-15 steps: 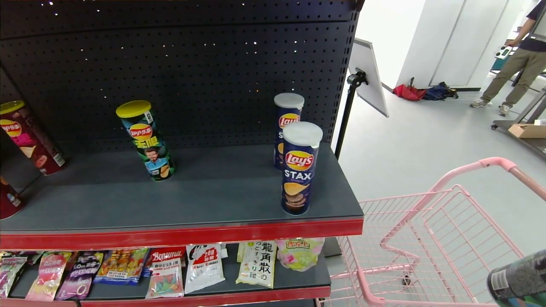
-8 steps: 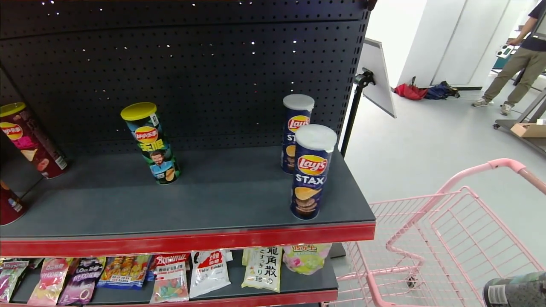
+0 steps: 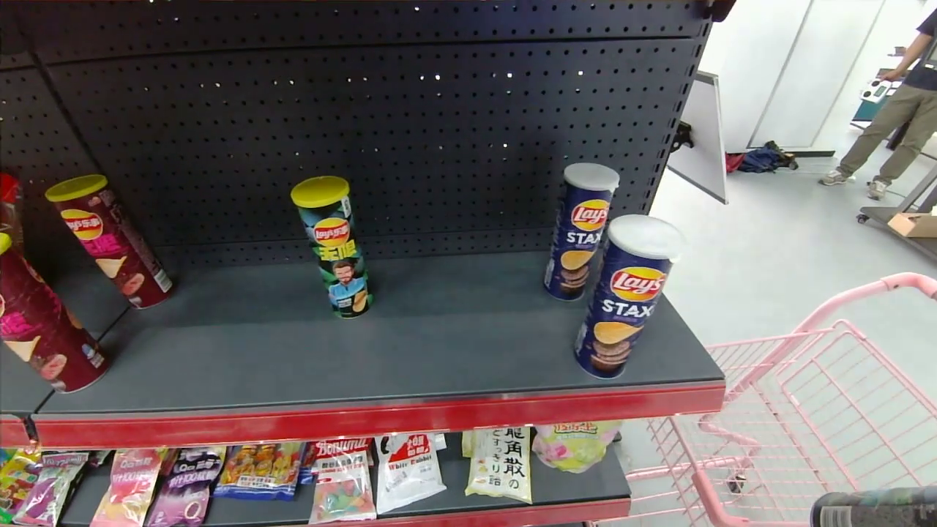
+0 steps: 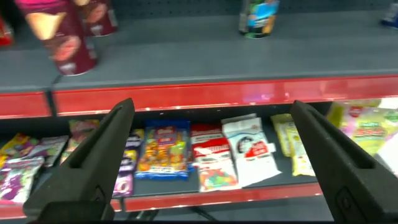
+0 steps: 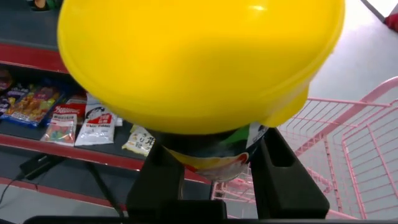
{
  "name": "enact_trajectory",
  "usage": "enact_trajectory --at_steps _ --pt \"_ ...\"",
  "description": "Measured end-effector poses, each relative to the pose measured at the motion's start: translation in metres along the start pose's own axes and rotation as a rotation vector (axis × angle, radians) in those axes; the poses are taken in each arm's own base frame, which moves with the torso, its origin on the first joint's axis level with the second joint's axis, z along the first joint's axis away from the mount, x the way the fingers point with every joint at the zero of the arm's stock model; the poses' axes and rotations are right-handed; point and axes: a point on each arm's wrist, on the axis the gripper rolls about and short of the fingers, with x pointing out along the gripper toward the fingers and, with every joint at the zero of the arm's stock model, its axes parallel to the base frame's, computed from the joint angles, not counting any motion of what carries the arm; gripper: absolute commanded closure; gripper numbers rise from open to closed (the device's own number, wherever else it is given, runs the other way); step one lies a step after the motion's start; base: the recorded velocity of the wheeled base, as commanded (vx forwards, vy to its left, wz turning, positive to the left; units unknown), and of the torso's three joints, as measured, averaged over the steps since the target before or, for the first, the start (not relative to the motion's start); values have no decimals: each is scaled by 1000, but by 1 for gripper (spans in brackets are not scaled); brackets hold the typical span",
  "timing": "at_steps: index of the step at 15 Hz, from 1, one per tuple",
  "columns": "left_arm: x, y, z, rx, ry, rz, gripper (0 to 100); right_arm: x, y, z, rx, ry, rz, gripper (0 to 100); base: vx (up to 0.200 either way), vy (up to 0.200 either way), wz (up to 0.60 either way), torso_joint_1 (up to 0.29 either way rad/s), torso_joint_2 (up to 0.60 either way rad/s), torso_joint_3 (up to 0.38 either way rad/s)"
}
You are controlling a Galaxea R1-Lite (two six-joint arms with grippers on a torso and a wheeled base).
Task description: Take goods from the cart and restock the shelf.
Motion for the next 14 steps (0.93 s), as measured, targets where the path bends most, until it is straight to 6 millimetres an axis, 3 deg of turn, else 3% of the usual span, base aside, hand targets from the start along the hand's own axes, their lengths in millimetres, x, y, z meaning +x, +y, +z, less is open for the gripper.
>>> enact_trajectory --at_steps 7,13,14 --pt "0 0 0 -1 0 0 0 0 1 -6 -2 5 4 100 0 200 0 4 2 2" --pt "0 0 0 -1 -1 1 0 1 1 -8 -3 13 5 100 0 0 0 0 0 0" --pt "0 0 0 -1 0 0 0 1 1 -9 -4 18 4 100 200 0 0 2 -2 2"
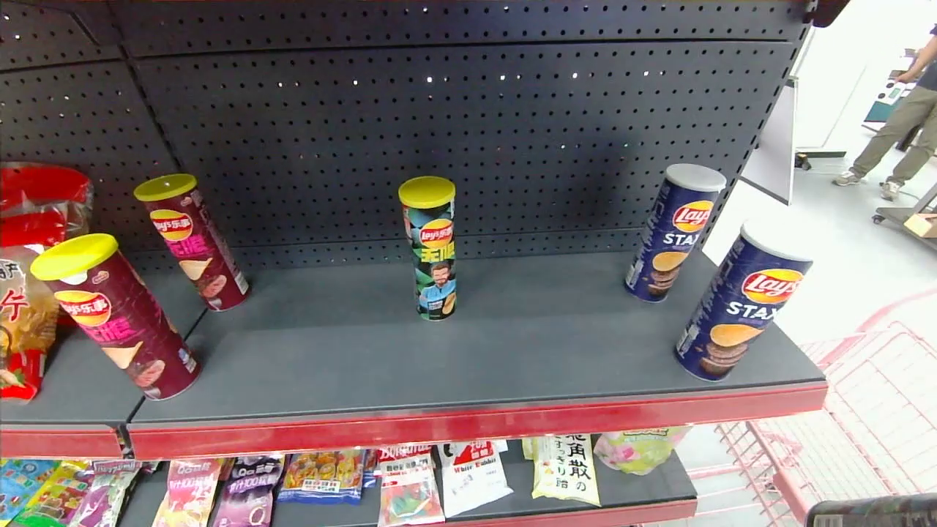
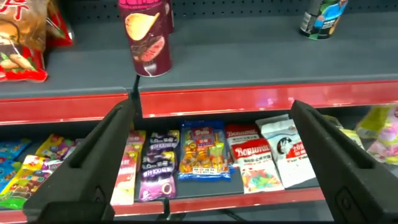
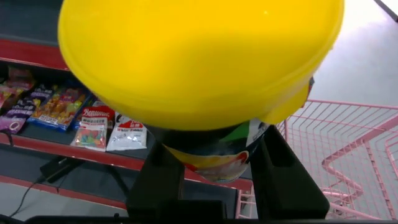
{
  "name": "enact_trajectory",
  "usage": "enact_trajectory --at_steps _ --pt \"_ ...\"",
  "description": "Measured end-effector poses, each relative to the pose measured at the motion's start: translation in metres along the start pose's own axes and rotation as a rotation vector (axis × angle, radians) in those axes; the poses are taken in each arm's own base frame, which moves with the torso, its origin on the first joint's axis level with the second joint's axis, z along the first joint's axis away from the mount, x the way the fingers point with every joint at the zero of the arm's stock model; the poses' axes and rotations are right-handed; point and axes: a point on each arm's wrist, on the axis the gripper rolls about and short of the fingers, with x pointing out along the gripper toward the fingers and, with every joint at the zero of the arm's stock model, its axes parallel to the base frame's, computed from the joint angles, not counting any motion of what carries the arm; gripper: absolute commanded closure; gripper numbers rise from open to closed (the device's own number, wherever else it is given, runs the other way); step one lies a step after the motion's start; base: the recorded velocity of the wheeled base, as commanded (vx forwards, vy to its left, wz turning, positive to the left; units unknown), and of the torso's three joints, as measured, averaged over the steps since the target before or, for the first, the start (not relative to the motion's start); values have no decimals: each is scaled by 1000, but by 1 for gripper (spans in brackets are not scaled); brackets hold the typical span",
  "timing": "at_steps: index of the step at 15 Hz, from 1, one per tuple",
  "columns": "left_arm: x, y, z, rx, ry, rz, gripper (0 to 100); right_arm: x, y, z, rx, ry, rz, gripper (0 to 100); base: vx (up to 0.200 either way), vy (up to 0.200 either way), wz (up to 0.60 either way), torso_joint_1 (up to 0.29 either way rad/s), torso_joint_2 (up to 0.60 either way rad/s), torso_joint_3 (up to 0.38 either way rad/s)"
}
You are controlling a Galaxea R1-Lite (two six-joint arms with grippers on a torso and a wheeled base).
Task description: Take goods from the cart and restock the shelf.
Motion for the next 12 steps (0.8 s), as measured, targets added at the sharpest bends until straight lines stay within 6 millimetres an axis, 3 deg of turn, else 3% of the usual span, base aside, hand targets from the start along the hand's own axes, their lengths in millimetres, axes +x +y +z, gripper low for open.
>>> enact_trajectory --at_steps 2,12 --pt "0 0 0 0 0 0 0 1 0 -2 0 5 0 100 200 0 0 -12 -2 0" --pt "1 0 0 -1 9 -3 0 3 1 -10 -4 33 25 100 0 0 0 0 0 0"
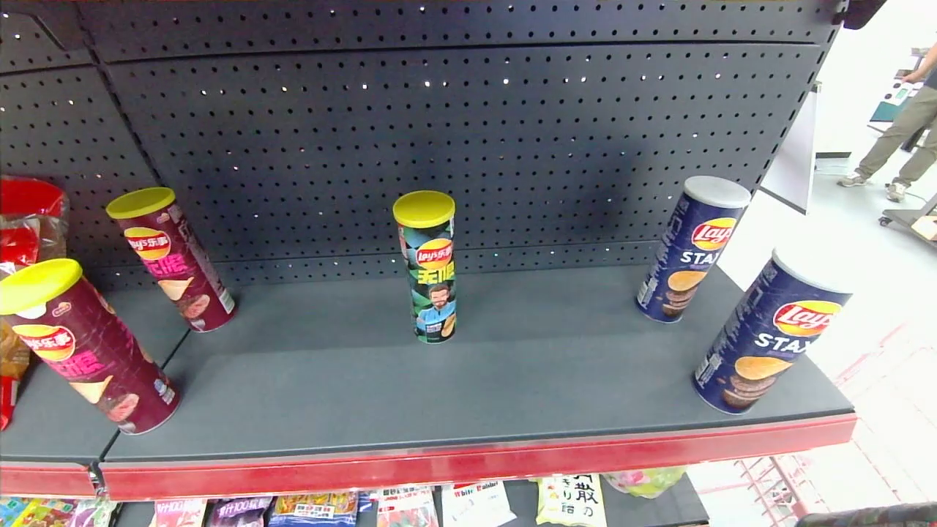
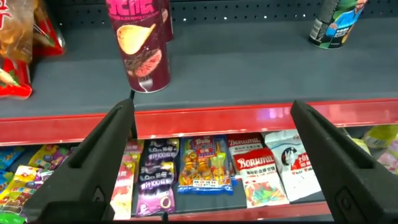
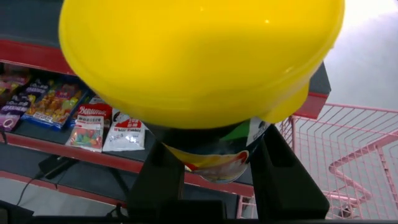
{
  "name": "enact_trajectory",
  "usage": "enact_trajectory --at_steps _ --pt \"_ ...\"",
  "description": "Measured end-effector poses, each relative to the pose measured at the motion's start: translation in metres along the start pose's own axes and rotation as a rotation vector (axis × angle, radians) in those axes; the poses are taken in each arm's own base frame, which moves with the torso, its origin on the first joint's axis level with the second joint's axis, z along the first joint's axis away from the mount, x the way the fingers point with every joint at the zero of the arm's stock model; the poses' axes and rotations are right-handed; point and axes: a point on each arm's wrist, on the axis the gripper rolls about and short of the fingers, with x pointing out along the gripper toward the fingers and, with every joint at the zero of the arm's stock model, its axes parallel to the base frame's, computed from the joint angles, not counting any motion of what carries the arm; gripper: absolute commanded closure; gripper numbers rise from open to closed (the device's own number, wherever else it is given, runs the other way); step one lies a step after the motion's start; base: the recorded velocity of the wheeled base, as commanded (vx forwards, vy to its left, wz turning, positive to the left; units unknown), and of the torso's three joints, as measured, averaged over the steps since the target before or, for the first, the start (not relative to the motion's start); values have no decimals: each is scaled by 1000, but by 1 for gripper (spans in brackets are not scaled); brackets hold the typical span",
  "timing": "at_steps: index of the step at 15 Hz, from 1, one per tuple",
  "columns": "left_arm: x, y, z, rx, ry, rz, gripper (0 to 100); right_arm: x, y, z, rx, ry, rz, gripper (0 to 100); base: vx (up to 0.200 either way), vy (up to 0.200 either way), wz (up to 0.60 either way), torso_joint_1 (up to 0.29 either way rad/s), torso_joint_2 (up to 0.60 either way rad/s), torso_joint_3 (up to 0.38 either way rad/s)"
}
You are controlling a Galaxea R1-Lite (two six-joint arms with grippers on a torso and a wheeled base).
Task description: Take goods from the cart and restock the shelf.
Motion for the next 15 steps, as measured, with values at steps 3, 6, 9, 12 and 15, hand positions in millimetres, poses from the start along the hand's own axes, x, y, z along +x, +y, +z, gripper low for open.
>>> enact_trajectory --at_steps 3,6,9,12,15 --pt "1 0 0 7 9 -30 0 2 1 -6 3 19 18 100 0 0 0 0 0 0" --pt "1 -1 1 28 9 -53 0 3 2 -8 19 17 81 100 0 0 0 0 0 0" --pt "0 -2 5 27 -12 -84 0 4 2 -9 11 19 79 100 0 0 0 0 0 0" --pt "-1 -2 59 -35 -69 -168 0 4 2 -9 3 16 79 100 0 0 0 0 0 0" --pt "21 -6 121 -41 -55 -342 0 4 2 -9 15 17 79 100 0 0 0 0 0 0"
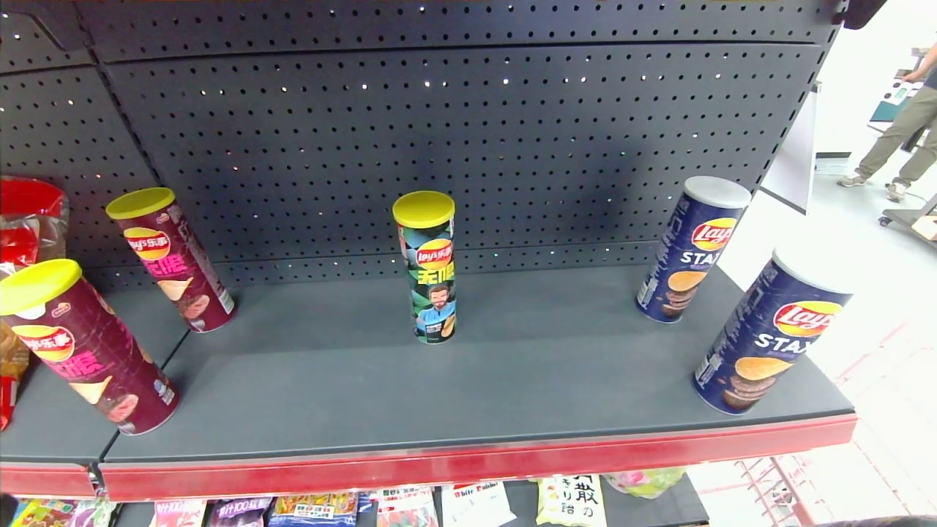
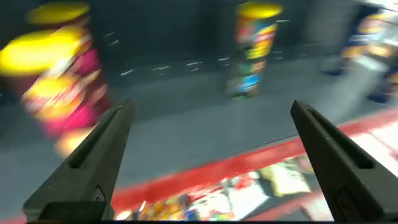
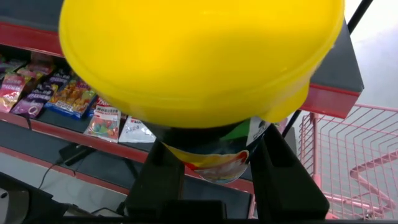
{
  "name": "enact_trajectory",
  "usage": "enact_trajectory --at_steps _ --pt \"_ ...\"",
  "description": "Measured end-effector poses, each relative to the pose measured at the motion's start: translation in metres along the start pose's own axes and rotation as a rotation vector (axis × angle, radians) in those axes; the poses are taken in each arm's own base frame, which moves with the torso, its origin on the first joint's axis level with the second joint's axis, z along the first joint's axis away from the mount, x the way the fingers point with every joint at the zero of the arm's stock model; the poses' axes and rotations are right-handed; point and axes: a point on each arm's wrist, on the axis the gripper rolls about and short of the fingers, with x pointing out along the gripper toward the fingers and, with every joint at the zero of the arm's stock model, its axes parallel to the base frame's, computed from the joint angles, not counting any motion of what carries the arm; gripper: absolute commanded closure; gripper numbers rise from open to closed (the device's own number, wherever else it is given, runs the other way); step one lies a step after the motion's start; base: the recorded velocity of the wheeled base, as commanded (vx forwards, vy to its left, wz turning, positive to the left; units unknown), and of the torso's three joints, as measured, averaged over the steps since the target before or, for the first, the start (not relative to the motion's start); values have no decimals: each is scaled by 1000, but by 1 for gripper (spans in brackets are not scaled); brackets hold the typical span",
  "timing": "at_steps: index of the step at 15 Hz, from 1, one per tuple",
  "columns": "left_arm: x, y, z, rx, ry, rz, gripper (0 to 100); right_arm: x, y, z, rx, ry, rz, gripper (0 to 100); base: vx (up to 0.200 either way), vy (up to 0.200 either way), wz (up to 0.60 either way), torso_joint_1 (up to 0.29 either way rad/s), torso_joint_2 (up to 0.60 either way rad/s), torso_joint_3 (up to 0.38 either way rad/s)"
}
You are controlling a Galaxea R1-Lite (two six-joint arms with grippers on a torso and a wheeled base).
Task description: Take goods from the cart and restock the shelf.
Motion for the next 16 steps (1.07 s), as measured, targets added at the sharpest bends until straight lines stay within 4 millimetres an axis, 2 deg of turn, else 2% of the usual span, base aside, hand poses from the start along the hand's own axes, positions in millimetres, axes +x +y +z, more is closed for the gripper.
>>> enact_trajectory --at_steps 1,3,9,13,16 --pt "9 1 11 3 16 -78 0 0 0 0 0 0 0 100 0 0 0 0 0 0" --pt "25 4 17 33 68 -130 0 0 0 0 -1 0 0 100 0 0 0 0 0 0" --pt "50 11 16 31 164 -149 0 1 0 -1 -13 -9 0 100 0 0 0 0 0 0" --pt "63 12 14 4 198 -270 0 1 0 -1 -16 -8 0 100 0 0 0 0 0 0" --pt "84 18 18 9 183 -289 0 1 0 -1 -22 -7 -1 100 0 0 0 0 0 0"
